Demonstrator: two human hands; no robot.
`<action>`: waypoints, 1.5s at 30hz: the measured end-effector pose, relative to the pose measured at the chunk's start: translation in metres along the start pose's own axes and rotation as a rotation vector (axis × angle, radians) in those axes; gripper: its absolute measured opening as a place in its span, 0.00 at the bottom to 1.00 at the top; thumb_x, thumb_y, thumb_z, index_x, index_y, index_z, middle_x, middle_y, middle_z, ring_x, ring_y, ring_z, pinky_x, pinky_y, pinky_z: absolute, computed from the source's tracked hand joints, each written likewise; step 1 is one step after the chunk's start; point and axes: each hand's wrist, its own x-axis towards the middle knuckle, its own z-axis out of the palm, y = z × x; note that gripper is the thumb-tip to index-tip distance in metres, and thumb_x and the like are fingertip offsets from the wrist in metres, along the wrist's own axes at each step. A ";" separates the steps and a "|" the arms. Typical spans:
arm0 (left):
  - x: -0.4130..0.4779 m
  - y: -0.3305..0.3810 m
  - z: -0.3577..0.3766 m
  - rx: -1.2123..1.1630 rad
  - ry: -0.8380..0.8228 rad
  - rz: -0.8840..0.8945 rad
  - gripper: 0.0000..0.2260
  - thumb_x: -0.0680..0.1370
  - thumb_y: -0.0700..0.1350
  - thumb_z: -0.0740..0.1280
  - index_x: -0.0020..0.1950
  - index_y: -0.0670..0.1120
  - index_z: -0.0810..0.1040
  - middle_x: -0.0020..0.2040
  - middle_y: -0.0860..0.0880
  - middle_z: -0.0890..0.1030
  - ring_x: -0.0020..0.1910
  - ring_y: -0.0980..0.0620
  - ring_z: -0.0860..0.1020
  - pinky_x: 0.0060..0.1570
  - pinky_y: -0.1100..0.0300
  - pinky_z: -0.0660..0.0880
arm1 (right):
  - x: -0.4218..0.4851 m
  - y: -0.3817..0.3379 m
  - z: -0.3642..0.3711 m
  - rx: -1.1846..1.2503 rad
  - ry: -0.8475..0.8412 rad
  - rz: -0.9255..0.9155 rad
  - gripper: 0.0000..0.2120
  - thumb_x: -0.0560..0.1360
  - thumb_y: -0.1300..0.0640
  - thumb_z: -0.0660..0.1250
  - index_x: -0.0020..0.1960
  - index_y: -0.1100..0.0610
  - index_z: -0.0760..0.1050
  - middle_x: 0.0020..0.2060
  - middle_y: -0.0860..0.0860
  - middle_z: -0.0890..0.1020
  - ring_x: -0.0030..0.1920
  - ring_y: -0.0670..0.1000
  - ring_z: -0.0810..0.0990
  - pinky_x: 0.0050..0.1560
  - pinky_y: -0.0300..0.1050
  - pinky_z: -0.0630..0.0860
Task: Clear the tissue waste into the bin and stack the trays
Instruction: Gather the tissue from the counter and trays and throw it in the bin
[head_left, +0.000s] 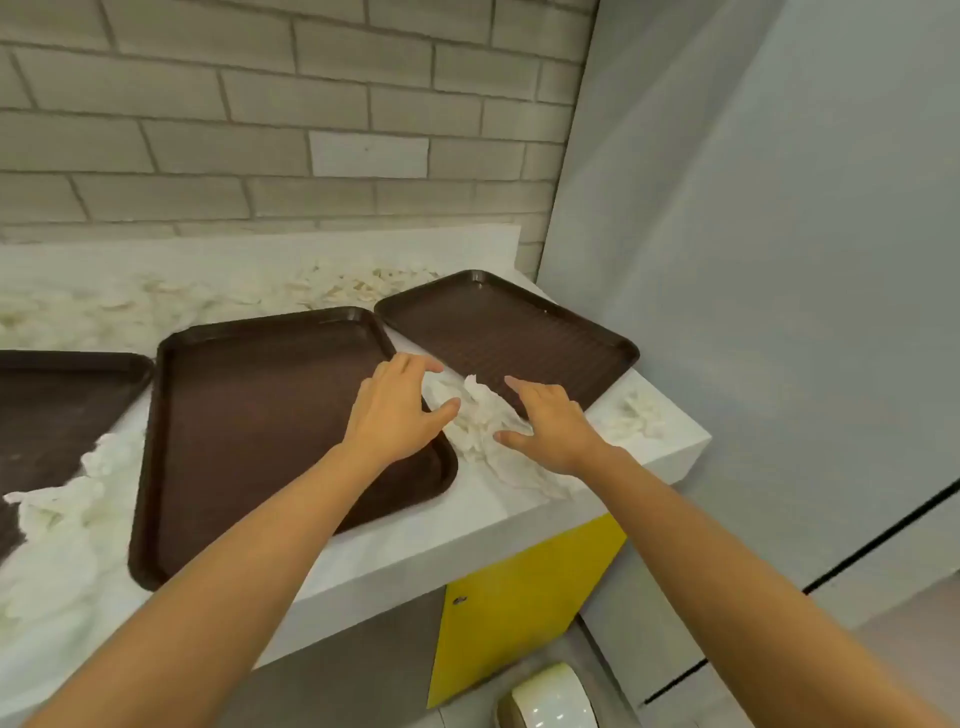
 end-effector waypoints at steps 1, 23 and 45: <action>0.004 0.001 0.004 0.007 -0.015 -0.017 0.22 0.75 0.58 0.65 0.66 0.51 0.70 0.65 0.50 0.71 0.64 0.49 0.69 0.62 0.52 0.66 | 0.005 0.003 0.002 -0.004 -0.013 -0.018 0.36 0.75 0.41 0.63 0.76 0.50 0.51 0.74 0.51 0.60 0.74 0.55 0.55 0.71 0.57 0.57; 0.036 -0.014 0.038 -0.034 -0.062 -0.134 0.20 0.74 0.57 0.66 0.64 0.53 0.71 0.66 0.50 0.71 0.64 0.49 0.70 0.64 0.47 0.69 | 0.045 0.025 0.044 0.119 0.154 -0.169 0.12 0.78 0.56 0.63 0.58 0.60 0.75 0.50 0.53 0.77 0.54 0.51 0.70 0.52 0.38 0.67; 0.073 0.001 0.074 0.220 -0.364 0.076 0.35 0.70 0.62 0.69 0.71 0.51 0.61 0.66 0.50 0.70 0.62 0.48 0.69 0.58 0.53 0.68 | 0.069 0.034 -0.002 0.676 0.383 0.052 0.10 0.77 0.49 0.64 0.46 0.56 0.72 0.40 0.48 0.78 0.40 0.44 0.77 0.40 0.31 0.72</action>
